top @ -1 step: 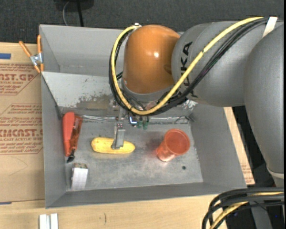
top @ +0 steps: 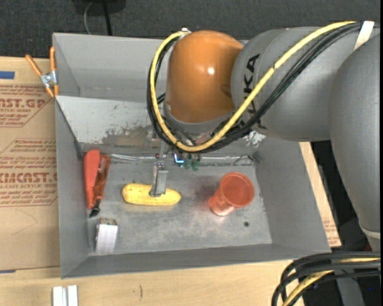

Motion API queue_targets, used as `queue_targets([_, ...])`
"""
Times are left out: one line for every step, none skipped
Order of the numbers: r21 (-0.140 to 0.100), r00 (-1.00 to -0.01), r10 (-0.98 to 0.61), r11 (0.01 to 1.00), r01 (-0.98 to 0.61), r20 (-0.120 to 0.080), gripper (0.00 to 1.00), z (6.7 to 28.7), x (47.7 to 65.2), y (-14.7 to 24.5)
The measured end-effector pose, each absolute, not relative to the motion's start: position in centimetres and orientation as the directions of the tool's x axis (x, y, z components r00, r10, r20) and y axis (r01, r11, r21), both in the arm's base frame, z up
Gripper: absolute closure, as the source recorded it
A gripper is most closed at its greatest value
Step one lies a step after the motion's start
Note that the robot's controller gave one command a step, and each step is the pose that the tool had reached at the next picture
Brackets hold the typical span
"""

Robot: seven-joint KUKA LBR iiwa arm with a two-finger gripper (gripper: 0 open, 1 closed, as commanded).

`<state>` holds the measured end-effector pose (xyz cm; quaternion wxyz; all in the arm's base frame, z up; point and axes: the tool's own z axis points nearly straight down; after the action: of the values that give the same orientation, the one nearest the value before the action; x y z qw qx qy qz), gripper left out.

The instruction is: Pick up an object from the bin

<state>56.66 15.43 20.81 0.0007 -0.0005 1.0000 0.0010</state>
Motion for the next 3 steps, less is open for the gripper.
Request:
queue_targets([0.003, -0.999, -0.052, 0.999, -0.052, -0.006, 0.0, 16.5, 56.6, 14.3])
queue_targets([0.002, -0.994, -0.108, 0.994, -0.108, -0.003, 0.0, 11.1, 56.4, 12.2])
queue_targets([0.005, -0.989, 0.146, 0.989, 0.146, -0.005, 1.0, 8.1, 56.7, 12.1])
